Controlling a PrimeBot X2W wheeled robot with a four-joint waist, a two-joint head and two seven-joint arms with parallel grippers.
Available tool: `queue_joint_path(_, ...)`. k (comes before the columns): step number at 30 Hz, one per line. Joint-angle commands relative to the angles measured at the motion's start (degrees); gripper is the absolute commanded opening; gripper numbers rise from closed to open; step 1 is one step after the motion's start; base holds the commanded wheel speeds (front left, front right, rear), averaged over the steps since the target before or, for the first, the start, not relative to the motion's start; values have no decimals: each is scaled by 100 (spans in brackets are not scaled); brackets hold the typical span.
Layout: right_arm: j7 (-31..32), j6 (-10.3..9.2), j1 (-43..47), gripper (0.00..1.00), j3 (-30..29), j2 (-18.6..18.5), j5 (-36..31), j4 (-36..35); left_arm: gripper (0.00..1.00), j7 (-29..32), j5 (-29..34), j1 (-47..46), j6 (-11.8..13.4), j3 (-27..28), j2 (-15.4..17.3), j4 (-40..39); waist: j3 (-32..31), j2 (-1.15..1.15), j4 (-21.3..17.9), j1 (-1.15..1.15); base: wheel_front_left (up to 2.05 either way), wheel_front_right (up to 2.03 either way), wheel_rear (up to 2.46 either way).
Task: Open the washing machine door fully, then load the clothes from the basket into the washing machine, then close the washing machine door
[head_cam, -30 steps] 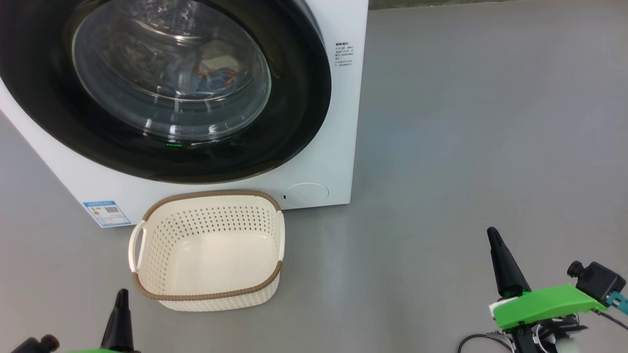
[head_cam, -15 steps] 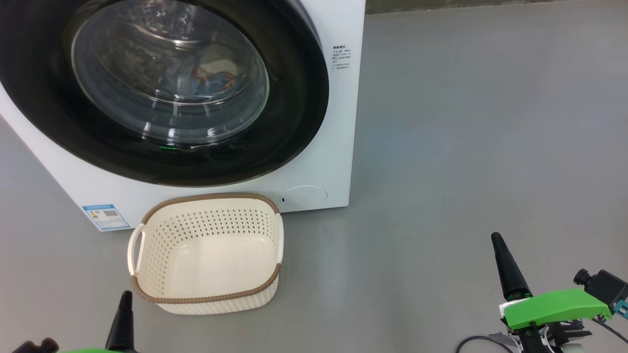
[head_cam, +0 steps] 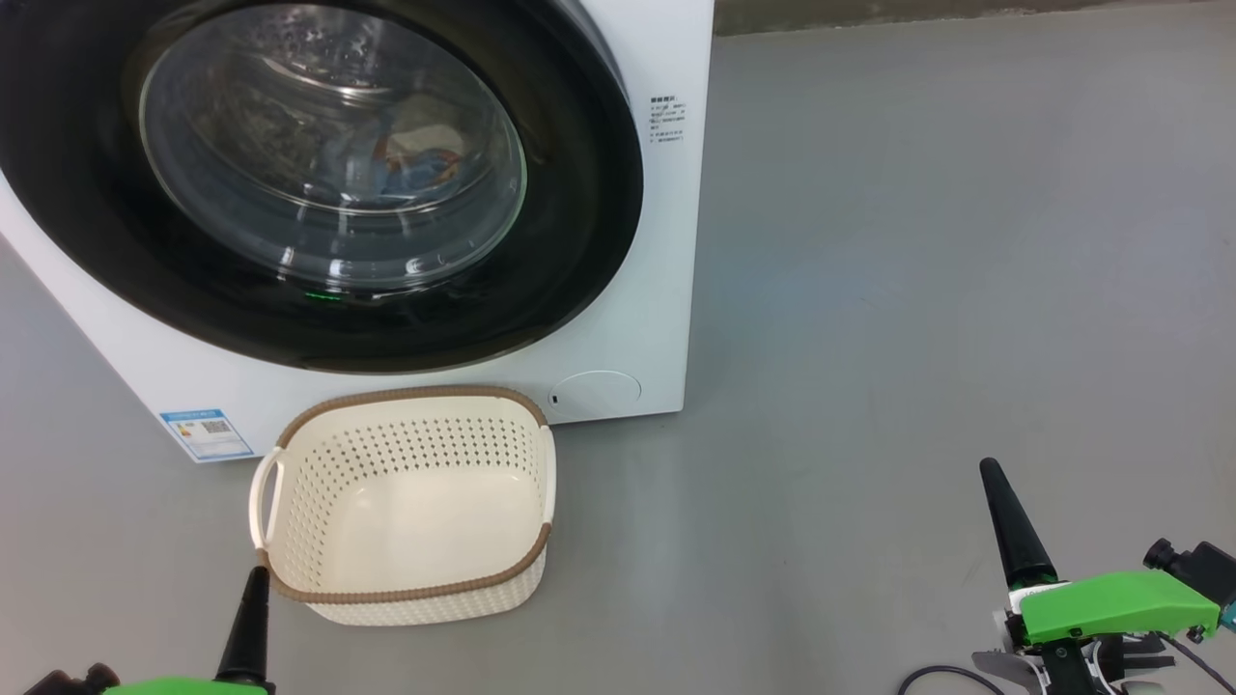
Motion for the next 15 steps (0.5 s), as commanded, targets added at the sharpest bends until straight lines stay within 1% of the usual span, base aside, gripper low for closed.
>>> queue_joint_path(1,41,-23,-21,0,56,-51,174,-142,0,59,-156,-303,-12,125,105,-95,-4,0,-3,0,0,0,0)
queue_joint_path(15,278,-27,15,0,-48,-46,1064,-138,0,296,-1060,-415,-14,133,115,16,-52,0,-32,0,0,0,0)
